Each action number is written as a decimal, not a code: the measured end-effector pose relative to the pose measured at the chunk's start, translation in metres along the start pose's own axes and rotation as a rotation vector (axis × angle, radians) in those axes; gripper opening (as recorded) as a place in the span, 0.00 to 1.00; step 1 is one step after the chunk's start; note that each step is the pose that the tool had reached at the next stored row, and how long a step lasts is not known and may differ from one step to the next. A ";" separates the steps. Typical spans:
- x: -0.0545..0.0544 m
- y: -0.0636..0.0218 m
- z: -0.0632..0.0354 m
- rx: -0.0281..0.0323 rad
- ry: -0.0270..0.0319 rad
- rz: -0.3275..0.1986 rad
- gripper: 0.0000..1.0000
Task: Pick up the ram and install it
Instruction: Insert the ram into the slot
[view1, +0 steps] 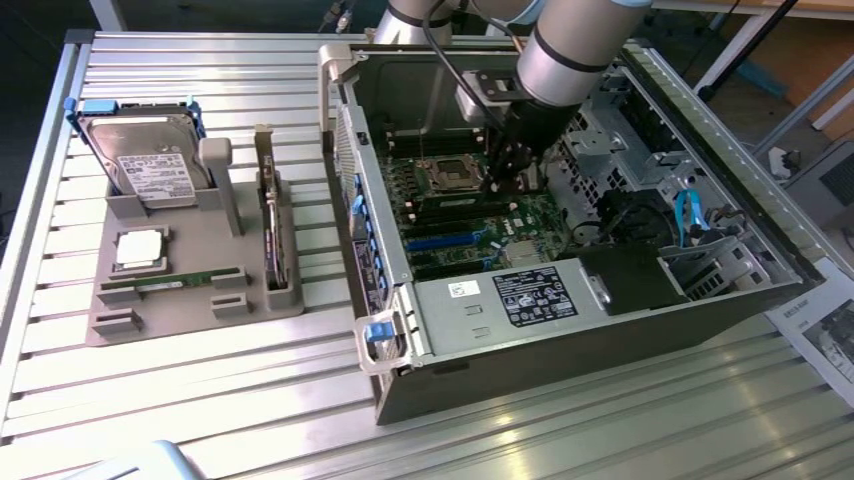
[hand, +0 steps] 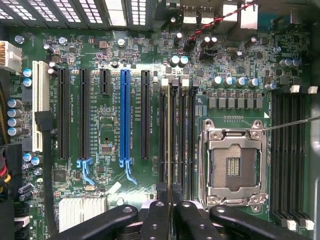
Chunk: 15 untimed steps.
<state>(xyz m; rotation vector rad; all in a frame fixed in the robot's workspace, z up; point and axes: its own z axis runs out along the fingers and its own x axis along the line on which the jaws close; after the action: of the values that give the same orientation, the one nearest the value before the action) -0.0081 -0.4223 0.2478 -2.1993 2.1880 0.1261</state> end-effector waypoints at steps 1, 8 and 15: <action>0.000 -0.0002 0.0003 0.0000 0.0000 0.000 0.12; 0.002 -0.0008 0.0041 0.0000 0.0000 0.000 0.12; 0.002 -0.0008 0.0047 0.0000 0.0000 -0.001 0.12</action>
<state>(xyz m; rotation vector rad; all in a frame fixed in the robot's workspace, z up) -0.0074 -0.4243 0.2429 -2.2005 2.1868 0.1261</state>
